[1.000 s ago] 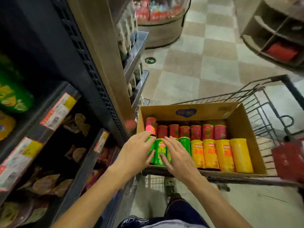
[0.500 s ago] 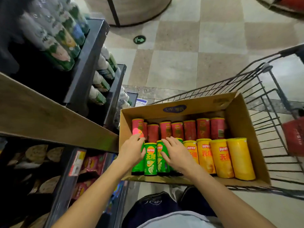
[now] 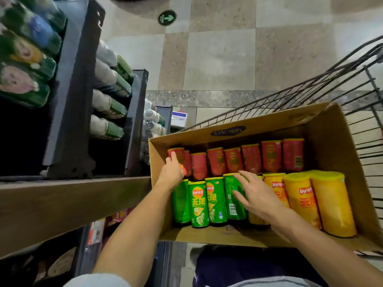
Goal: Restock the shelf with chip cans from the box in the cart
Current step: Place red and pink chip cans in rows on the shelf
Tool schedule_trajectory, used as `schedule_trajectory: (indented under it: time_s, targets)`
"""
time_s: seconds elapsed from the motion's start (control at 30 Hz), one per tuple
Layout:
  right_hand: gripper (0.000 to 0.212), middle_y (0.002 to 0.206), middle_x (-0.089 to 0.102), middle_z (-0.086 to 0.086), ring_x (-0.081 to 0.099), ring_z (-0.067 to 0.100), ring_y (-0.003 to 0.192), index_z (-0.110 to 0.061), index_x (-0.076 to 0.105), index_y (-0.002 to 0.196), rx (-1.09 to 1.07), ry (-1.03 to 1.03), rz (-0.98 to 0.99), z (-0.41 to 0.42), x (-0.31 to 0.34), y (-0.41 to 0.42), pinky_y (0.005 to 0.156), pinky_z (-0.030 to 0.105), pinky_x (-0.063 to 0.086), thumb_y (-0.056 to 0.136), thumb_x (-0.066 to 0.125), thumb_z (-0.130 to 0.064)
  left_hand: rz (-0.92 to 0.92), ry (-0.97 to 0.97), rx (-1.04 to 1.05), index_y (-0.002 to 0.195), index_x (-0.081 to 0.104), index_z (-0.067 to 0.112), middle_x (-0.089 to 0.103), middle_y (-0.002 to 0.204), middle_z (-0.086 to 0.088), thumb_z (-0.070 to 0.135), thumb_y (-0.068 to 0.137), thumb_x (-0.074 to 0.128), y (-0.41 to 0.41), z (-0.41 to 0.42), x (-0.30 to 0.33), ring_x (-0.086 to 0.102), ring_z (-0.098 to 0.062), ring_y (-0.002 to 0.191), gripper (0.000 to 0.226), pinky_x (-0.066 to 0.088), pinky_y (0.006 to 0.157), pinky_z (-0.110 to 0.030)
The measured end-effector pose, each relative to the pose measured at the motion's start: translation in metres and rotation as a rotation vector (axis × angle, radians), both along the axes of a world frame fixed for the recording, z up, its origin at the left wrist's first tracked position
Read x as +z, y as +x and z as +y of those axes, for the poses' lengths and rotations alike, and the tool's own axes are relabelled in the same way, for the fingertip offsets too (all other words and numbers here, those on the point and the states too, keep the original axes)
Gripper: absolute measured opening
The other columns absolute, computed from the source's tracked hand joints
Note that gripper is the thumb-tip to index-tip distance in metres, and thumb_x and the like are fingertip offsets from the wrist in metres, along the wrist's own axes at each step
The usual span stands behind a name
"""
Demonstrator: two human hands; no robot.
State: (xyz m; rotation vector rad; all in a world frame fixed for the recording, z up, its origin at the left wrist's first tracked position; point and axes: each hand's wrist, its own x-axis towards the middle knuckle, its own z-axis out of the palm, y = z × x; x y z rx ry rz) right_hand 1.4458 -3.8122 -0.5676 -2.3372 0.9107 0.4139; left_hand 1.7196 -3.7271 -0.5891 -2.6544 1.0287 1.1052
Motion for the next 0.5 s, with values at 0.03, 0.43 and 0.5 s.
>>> schedule_trajectory:
  time_s: [0.03, 0.43, 0.5]
  targets:
    - [0.062, 0.158, 0.032, 0.004, 0.027, 0.019, 0.146, -0.021, 0.027, 0.155, -0.024, 0.003, 0.005, -0.003, -0.002, -0.004, 0.119, 0.033, 0.024, 0.101, 0.039, -0.049, 0.002, 0.006, 0.043, 0.154, 0.009, 0.007, 0.038, 0.142, -0.021, 0.018, 0.099, 0.050, 0.002, -0.003, -0.004, 0.051, -0.042, 0.122, 0.070, 0.041, 0.099, -0.047]
    - [0.055, 0.147, 0.045, 0.003, 0.038, 0.017, 0.138, -0.016, 0.042, 0.147, -0.323, -0.020, -0.087, -0.034, 0.004, -0.034, 0.112, 0.032, 0.035, 0.099, 0.054, -0.039, 0.064, 0.067, 0.205, 0.143, 0.029, 0.001, 0.045, 0.136, -0.026, 0.040, 0.080, 0.078, 0.022, -0.016, -0.054, 0.050, -0.044, 0.123, 0.089, 0.042, 0.101, -0.048]
    - [0.055, 0.145, 0.047, 0.004, 0.040, 0.018, 0.136, -0.015, 0.042, 0.146, -0.407, -0.046, -0.102, -0.047, 0.007, -0.037, 0.111, 0.032, 0.035, 0.098, 0.055, -0.038, 0.087, 0.037, 0.205, 0.133, 0.036, 0.000, 0.050, 0.131, -0.027, 0.040, 0.076, 0.082, 0.018, -0.021, -0.058, 0.053, -0.044, 0.119, 0.083, 0.045, 0.099, -0.047]
